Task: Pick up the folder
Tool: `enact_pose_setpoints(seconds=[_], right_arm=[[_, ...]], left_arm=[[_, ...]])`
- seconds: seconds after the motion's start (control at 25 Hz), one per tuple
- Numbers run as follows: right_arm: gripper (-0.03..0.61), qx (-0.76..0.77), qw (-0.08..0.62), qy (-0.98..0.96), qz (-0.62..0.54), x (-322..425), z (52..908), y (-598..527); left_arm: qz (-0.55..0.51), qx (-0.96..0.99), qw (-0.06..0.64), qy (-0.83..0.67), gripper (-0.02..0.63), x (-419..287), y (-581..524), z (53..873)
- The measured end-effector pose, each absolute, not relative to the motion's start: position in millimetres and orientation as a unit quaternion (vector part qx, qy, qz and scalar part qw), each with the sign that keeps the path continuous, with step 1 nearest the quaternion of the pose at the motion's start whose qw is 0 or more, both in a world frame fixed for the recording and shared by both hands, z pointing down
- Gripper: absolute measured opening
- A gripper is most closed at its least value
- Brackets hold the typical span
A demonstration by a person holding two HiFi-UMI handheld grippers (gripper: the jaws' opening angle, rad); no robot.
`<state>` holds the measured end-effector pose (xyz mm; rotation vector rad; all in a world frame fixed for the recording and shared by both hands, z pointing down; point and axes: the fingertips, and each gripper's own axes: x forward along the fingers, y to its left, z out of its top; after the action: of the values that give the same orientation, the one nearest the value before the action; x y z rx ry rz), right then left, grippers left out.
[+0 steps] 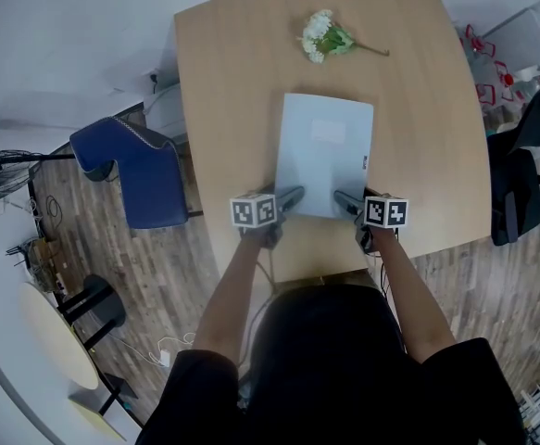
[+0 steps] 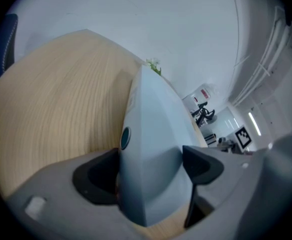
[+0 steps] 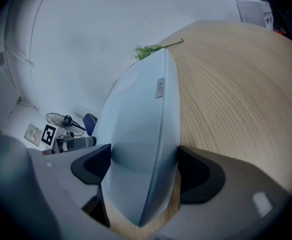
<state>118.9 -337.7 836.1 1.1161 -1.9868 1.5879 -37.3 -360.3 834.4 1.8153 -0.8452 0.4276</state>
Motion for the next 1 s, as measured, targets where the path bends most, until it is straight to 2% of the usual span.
enact_pose_setpoints(seconds=[0.24,0.52,1.0], right_arm=[[0.411,0.386,0.188,-0.719,0.547,124.0,827.3,-333.4],[0.411,0.363,0.185,-0.751,0.520,127.2,796.4,-318.3],[0.410,0.360,0.149,-0.842,0.373,123.5,657.4,-314.8]], left_arm=[[0.162,0.754,0.512,-0.379,0.390,-33.1,-350.9,820.0],[0.118,0.770,0.468,-0.417,0.387,-29.0,-329.1,781.9],[0.049,0.825,0.338,-0.451,0.389,-32.9,-310.8,640.6]])
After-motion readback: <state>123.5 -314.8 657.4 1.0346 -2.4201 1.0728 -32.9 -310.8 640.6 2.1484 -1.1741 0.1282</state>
